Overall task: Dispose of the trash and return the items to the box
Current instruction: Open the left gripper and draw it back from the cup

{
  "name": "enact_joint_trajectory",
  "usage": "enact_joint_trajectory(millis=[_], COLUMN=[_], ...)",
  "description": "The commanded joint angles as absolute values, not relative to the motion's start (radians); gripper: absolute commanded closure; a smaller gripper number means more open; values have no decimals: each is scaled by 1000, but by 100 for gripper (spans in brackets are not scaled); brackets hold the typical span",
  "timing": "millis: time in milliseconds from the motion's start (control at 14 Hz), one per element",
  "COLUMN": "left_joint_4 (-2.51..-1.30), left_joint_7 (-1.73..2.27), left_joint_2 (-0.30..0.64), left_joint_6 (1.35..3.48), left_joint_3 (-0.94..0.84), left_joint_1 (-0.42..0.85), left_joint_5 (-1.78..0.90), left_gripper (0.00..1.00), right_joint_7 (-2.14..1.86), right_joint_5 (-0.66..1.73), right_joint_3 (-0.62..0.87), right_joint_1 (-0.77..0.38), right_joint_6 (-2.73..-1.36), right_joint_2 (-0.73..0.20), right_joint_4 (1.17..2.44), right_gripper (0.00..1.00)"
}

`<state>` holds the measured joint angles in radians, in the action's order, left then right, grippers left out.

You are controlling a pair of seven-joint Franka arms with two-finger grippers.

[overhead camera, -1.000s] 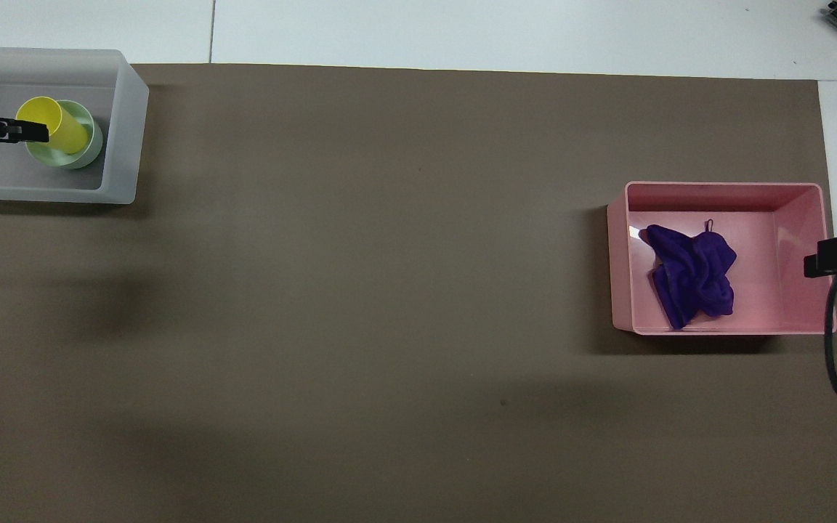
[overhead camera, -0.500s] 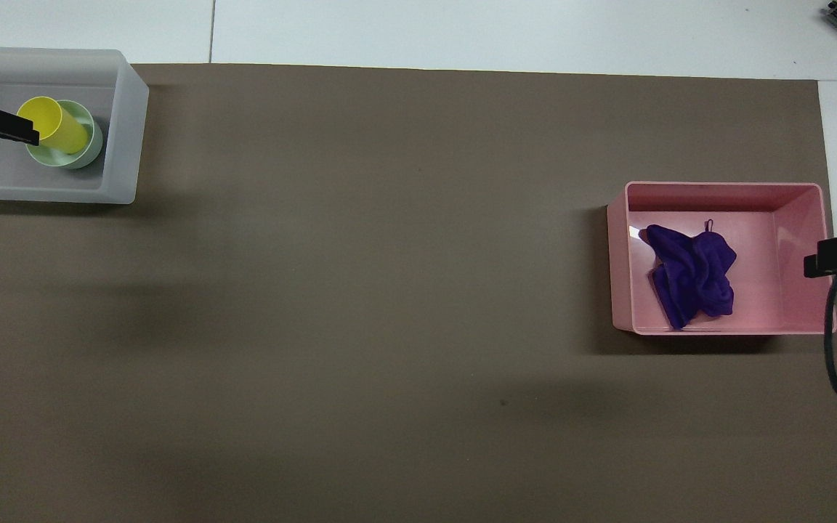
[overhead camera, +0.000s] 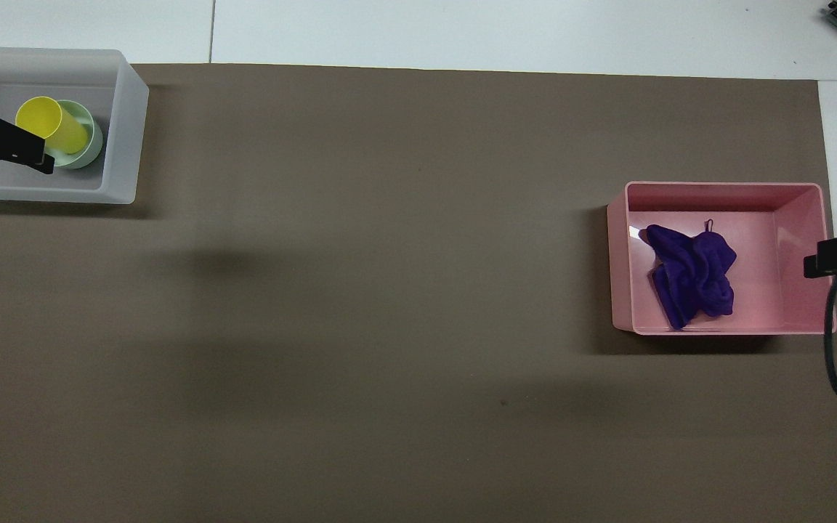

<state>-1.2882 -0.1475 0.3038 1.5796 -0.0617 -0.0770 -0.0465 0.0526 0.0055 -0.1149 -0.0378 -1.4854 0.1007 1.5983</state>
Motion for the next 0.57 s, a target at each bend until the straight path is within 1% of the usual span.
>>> enact_joint_trajectory(millis=[0, 71, 143, 357, 429, 500], left_joint_4=[-1533, -1607, -1617, -1618, -1641, -1693], left_joint_7=[-101, -65, -39, -44, -46, -51], left_joint_2=[79, 17, 0, -21, -37, -82], left_joint_6=[1609, 1640, 1632, 1577, 1589, 1598], left_joint_3=[-45, -46, -46, -46, -48, -48], left_joint_1=[9, 55, 73, 75, 54, 40], left_joint_5=[-43, -43, -43, -43, -44, -43], left_gripper=[0, 0, 0, 0, 0, 0], right_joint_7=[66, 66, 69, 121, 126, 130], right_joint_5=[-5, -9, -9, -11, -9, -9], right_joint_3=[-109, -106, -103, -100, -100, -100], right_joint_1=[-43, -44, -44, -46, -48, -57], right_joint_6=[-1527, -1551, -1568, -1577, -1583, -1585], right_joint_2=[130, 129, 124, 98, 95, 92], right_joint_4=[1652, 1669, 1680, 1680, 1681, 1681], right_gripper=[0, 0, 0, 0, 0, 0])
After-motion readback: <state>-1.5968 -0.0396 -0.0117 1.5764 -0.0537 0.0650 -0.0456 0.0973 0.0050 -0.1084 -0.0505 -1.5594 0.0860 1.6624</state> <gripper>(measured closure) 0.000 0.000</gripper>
